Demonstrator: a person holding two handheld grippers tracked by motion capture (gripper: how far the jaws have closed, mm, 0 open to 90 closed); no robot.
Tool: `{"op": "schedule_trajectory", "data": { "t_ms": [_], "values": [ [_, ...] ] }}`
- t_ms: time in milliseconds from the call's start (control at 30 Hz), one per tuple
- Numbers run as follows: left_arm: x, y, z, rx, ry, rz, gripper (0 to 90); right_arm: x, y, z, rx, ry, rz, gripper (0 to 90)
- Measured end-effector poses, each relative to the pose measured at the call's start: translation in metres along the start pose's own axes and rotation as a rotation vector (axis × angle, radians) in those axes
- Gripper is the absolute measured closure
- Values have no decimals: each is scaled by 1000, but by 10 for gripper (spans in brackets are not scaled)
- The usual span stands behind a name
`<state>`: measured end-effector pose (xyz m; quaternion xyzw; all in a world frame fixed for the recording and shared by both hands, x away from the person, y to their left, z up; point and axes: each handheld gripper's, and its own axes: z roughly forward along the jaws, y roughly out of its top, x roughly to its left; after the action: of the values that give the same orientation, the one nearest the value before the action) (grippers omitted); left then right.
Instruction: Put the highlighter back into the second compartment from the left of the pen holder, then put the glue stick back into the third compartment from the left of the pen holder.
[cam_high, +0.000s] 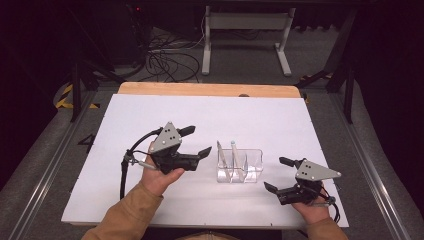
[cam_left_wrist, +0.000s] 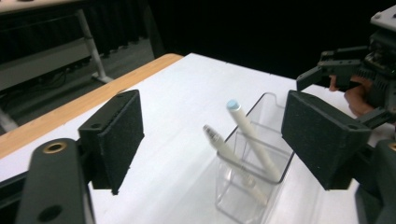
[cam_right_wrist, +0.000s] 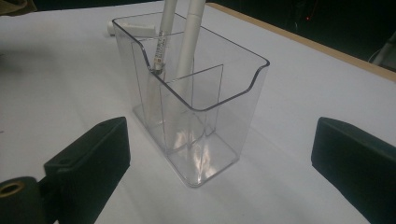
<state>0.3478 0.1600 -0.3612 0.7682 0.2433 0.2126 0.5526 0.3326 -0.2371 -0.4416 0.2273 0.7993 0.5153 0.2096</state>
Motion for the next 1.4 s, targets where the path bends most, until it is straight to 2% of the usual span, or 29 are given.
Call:
{"op": "schedule_trajectory", "data": {
  "t_ms": [167, 300, 367, 767, 1400],
  "values": [
    [7, -7, -12, 13, 35, -2, 200, 1, 0, 1, 2, 2, 0, 51],
    [11, -12, -20, 60, 87, 50, 221, 1, 0, 0, -2, 3, 1, 51],
    [13, -16, -24, 74, 92, 53, 224, 1, 0, 0, 2, 3, 1, 51],
    [36, -42, -47, 132, 94, -21, 225, 1, 1, -1, -6, 4, 3, 51],
    [62, -75, -63, 255, 148, -54, 238, 2, 0, 0, -1, 11, 0, 51]
  ]
}}
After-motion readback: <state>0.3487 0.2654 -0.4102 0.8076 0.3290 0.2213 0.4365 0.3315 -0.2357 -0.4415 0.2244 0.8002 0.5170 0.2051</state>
